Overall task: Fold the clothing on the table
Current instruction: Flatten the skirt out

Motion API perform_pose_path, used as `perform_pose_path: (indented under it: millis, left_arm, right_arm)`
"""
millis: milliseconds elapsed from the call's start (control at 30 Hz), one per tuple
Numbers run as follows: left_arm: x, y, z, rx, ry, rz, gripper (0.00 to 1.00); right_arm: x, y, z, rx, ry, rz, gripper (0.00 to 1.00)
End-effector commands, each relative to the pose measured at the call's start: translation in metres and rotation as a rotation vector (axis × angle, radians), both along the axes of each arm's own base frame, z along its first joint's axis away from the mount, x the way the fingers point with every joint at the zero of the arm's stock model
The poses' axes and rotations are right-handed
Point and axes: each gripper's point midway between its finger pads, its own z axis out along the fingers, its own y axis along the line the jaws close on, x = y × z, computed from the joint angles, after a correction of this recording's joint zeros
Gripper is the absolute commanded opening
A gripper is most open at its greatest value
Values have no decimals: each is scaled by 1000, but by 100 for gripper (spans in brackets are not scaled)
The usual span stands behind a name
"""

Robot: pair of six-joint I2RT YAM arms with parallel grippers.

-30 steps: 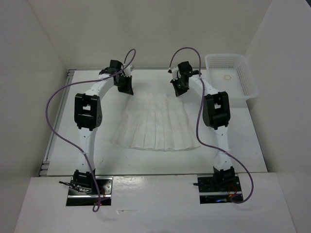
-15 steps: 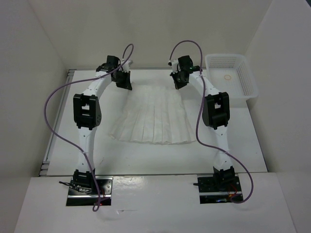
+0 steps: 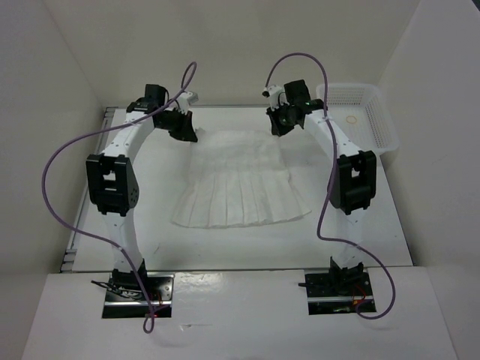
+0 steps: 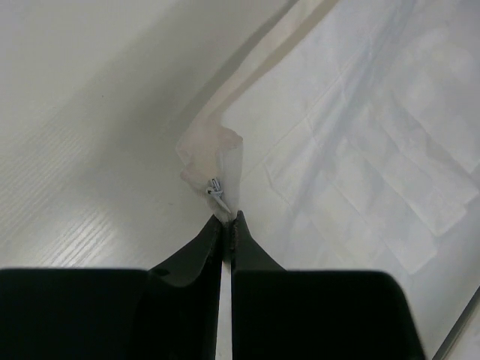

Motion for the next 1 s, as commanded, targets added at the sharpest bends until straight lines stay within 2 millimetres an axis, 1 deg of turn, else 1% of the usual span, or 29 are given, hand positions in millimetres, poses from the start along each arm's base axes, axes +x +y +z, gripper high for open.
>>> perform_pose_path:
  millis: [0, 33, 67, 100, 133, 167, 200, 233, 267, 300, 333, 367, 400, 433, 467, 500, 533, 567, 600, 633, 667, 700, 733, 767, 800, 867, 900, 933, 967]
  left_arm:
    - [-33, 11, 31, 6, -90, -125, 0]
    - [-41, 10, 31, 7, -93, -146, 0]
    - [-51, 10, 29, 11, -95, -184, 0]
    - [-63, 11, 26, 19, -86, -202, 0]
    - [-71, 10, 25, 17, -80, -223, 0]
    - [-82, 12, 25, 33, -85, -258, 0]
    - [-89, 13, 22, 39, -77, -274, 0]
    - [-100, 14, 12, 43, -48, -292, 0]
    - [-109, 15, 12, 54, -51, -325, 0]
    - [-116, 16, 9, 59, -45, -343, 0]
    - [-124, 18, 5, 70, -27, -354, 0]
    - [-135, 19, 0, 70, -7, -366, 0]
    - [-141, 20, -2, 80, -19, -400, 0]
    - [-150, 21, -1, 82, -14, -414, 1]
    - [-158, 22, -7, 91, -21, -451, 1]
    - [-164, 23, -7, 97, -29, -478, 2]
    - [-177, 24, -3, 100, -25, -513, 4]
    - [-185, 24, -2, 95, -34, -550, 7]
    - [-191, 25, -2, 110, -81, -627, 8]
    - [-207, 26, 0, 104, -60, -657, 10]
    - [-211, 30, 0, 125, -62, -679, 13]
    - [-220, 27, -3, 128, -41, -715, 20]
    - [-225, 26, -1, 151, -52, -727, 23]
    - [-233, 27, -5, 164, -27, -734, 27]
    - [-239, 27, -5, 209, -32, -761, 33]
    - [-250, 30, -8, 234, -24, -772, 33]
    - [-253, 31, -2, 242, -50, -768, 33]
    - [-256, 31, 0, 244, -58, -767, 33]
    - [-250, 32, 3, 267, -97, -762, 33]
  right_arm:
    - [-21, -11, 36, -33, -70, 58, 0]
    - [-33, -8, 27, -47, -44, 96, 0]
    - [-42, -9, 33, -45, -47, 111, 0]
    - [-48, -9, 32, -46, -43, 126, 0]
    - [-60, -7, 22, -65, -22, 156, 0]
    - [-68, -4, 30, -61, -39, 178, 0]
    - [-75, -4, 30, -60, -38, 194, 0]
    - [-87, -6, 19, -66, -1, 212, 0]
    - [-94, -3, 20, -78, -11, 241, 0]
    - [-104, -3, 26, -67, -15, 266, 0]
    - [-115, -1, 19, -77, 7, 288, 0]
    - [-123, -2, 18, -82, 12, 317, 0]
    - [-133, 1, 18, -81, 9, 345, 0]
    - [-140, -2, 17, -89, 20, 354, 0]
    - [-149, 3, 16, -87, 24, 399, 0]
    - [-159, 1, 17, -85, 26, 428, 0]
    - [-168, 5, 17, -83, 34, 462, 0]
    - [-178, 3, 18, -94, 44, 511, 0]
    - [-192, 8, 20, -72, 53, 567, 0]
    - [-202, 11, 19, -70, 65, 604, 0]
    - [-216, 11, 19, -80, 83, 664, 0]
    - [-230, 16, 14, -82, 113, 719, 0]
    - [-241, 19, 17, -82, 118, 757, 0]
    - [-253, 22, 19, -78, 130, 804, 2]
    - [-282, 23, 12, -97, 196, 908, 4]
    - [-313, 23, 11, -108, 265, 1004, 4]
    - [-325, 30, 8, -113, 286, 1041, 4]
    - [-332, 31, 6, -134, 293, 1055, 4]
    - [-342, 30, 2, -150, 302, 1080, 4]
